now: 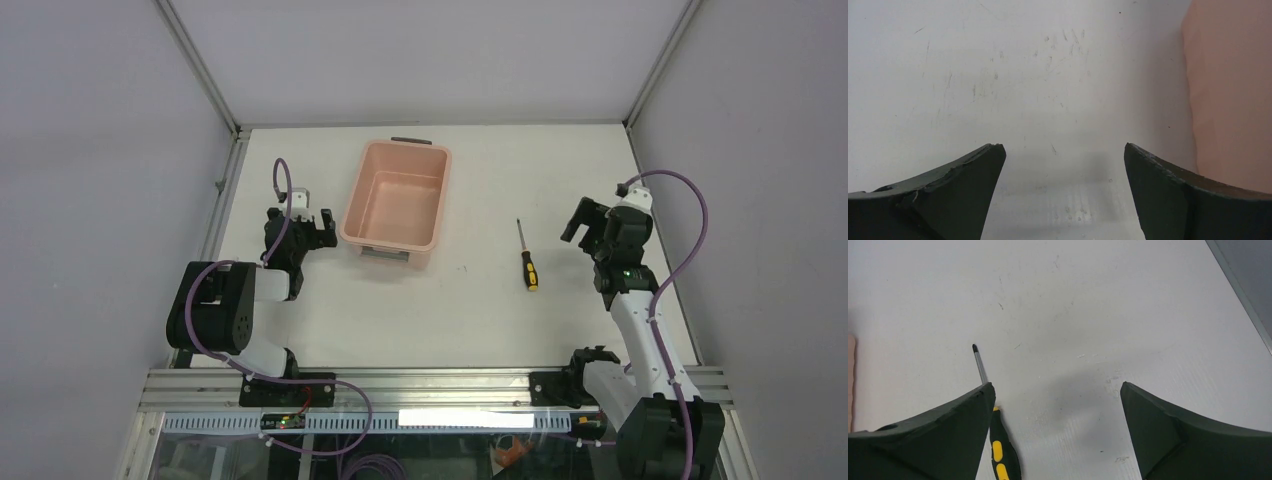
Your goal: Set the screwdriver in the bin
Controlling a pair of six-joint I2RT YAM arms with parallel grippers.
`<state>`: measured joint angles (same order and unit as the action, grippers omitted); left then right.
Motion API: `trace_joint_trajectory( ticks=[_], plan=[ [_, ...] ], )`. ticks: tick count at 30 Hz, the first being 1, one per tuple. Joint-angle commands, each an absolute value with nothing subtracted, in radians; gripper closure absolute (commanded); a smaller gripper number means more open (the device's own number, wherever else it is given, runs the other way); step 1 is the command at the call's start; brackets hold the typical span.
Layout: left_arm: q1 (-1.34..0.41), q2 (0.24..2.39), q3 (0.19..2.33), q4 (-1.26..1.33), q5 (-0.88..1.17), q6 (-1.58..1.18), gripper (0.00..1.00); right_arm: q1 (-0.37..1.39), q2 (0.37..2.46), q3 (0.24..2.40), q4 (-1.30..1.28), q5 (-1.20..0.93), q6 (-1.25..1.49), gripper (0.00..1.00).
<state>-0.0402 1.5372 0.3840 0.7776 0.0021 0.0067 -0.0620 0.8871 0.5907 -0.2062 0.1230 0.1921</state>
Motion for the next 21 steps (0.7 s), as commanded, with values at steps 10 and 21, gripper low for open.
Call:
trace_joint_trajectory(
  ticks=[10,21],
  plan=[
    [-0.049,1.507,0.383,0.804,0.008,-0.009,0.01,-0.005,1.006,0.968,-0.529,0.092,0.272,0.01],
    [-0.049,1.507,0.383,0.804,0.008,-0.009,0.01,0.233,1.321,1.118,-0.811,0.042,0.340,0.01]
  ],
)
